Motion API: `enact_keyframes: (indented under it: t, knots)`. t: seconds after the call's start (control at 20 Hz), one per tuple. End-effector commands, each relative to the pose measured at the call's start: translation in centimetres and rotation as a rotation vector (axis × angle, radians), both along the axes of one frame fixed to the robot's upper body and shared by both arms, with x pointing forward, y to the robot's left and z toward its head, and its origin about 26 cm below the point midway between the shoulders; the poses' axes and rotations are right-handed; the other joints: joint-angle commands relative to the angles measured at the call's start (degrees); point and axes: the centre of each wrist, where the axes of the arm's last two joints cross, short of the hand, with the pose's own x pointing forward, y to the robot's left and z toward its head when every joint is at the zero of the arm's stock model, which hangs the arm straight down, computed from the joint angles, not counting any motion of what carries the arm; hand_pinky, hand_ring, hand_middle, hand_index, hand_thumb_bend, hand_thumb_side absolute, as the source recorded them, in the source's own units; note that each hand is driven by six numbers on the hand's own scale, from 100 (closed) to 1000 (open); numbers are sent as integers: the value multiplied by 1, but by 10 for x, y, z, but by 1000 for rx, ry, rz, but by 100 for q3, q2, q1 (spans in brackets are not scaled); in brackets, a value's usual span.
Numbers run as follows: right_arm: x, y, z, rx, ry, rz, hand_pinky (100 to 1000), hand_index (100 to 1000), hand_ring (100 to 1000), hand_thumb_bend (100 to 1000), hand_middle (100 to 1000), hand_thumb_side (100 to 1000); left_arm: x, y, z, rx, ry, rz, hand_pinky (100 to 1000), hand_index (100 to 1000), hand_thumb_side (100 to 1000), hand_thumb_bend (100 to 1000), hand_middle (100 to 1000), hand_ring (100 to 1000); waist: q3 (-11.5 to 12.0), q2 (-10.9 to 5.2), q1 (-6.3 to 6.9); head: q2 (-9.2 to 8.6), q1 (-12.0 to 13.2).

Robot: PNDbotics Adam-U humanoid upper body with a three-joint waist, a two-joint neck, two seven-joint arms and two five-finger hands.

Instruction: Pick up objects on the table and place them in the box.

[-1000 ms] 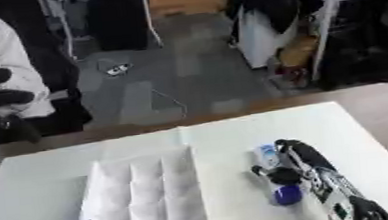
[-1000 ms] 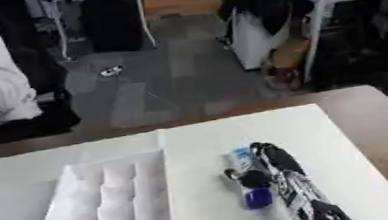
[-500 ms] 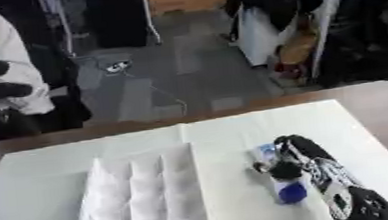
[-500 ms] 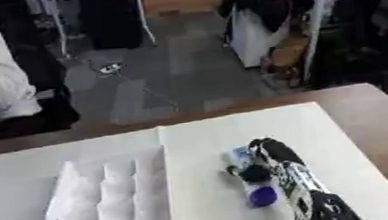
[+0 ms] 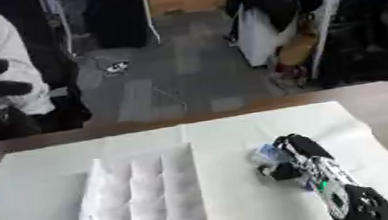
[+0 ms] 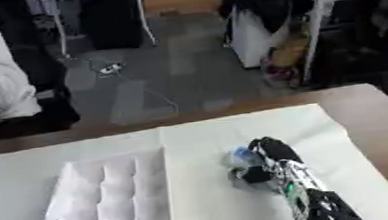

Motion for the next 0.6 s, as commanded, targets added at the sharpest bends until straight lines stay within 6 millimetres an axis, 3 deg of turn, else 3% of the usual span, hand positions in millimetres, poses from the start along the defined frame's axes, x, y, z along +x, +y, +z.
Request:
enact_keyframes:
  t: [0.05,0.15,0.2,0.25,0.3,0.35,0.4,0.45,0.6]
  knots:
    - [-2,-2,-12,-32,61,-10,376,844,494,517,687,726,-4,-1,7,7,-30,-13,440,827,864,540,786,685,7,-70,-8,42,-70]
    - [-2,-4,-15,-50,75,-17,273,778,449,453,622,576,-4,-1,7,9,-28,-13,441,828,864,539,786,685,4,-85,-21,60,-77]
    - [-2,-4,-15,-61,71,-19,129,681,346,370,527,539,-4,-1,7,9,-28,-14,441,828,864,539,786,686,3,-89,-25,61,-79]
    - [-2,-5,-12,-79,38,-20,100,622,268,301,466,560,-4,-1,7,8,-27,-14,441,828,864,539,786,686,3,-95,-28,56,-81]
    - [-2,-5,-11,-96,-1,-21,100,603,246,273,449,575,-4,-1,7,7,-28,-14,441,828,864,539,786,686,2,-98,-29,51,-82]
    - [-2,-5,-7,-116,-57,-19,100,415,100,100,210,753,-4,-1,7,7,-28,-14,442,828,864,539,786,686,1,-102,-29,50,-79]
    - [-2,-6,-6,-133,-111,-17,100,453,100,100,259,707,-4,-1,7,7,-28,-14,442,828,864,539,786,686,0,-103,-28,46,-78]
    - [-2,-6,-4,-155,-165,-11,100,357,100,100,100,858,-4,-1,7,7,-28,-14,442,828,864,539,786,687,-1,-106,-26,43,-80]
    - [-3,-6,-6,-209,-280,15,100,344,100,100,100,903,-4,0,7,8,-28,-14,441,828,864,539,786,686,-9,-105,-15,24,-93]
